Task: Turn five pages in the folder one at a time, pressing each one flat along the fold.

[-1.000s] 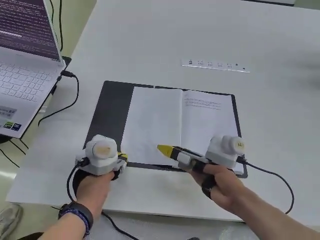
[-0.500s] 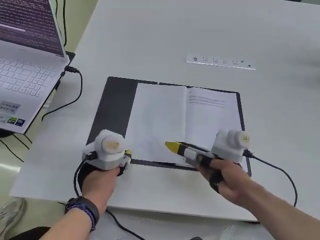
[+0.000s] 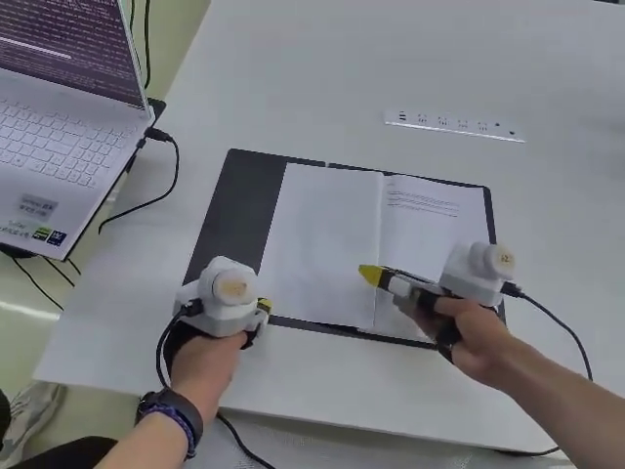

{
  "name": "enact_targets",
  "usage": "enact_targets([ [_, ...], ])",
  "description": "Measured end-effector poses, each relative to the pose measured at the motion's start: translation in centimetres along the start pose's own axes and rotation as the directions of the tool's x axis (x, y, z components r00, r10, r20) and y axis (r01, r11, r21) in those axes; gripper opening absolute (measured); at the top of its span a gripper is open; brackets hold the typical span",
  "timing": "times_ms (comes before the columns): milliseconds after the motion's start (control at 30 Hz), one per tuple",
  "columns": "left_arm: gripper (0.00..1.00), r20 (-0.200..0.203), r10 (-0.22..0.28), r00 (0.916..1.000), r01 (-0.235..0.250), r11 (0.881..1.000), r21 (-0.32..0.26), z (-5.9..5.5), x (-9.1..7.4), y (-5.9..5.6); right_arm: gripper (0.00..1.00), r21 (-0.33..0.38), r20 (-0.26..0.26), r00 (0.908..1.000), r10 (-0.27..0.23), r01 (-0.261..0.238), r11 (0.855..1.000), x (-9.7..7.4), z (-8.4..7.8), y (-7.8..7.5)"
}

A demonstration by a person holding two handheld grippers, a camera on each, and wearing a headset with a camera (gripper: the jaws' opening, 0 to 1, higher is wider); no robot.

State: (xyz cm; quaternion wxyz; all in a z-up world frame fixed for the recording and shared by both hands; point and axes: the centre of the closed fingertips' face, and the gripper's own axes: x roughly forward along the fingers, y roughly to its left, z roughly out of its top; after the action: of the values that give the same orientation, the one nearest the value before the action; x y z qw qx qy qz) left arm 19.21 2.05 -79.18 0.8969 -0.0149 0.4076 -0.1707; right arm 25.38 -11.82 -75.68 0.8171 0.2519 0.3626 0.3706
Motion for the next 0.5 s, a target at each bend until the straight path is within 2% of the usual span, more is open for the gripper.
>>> enact_targets([
  [133, 0.00, -0.006, -0.005, 1.0000, 0.005, 1.000, 0.002, 0.0, 0.0, 0.0, 0.08, -0.005, -0.003, 1.0000, -0.001, 0.001, 1.000, 0.5, 0.5, -0.5],
  [267, 0.00, -0.008, -0.002, 1.0000, 0.002, 1.000, 0.002, 0.0, 0.0, 0.0, 0.05, -0.015, 0.017, 0.9998, -0.011, 0.011, 1.000, 1.1, 1.3, -1.2],
  [500, 0.00, -0.011, 0.000, 0.9999, 0.000, 1.000, 0.002, 0.0, 0.0, -0.1, 0.00, 0.008, 0.053, 0.9967, -0.061, 0.061, 0.998, 1.8, 2.5, -3.2],
])
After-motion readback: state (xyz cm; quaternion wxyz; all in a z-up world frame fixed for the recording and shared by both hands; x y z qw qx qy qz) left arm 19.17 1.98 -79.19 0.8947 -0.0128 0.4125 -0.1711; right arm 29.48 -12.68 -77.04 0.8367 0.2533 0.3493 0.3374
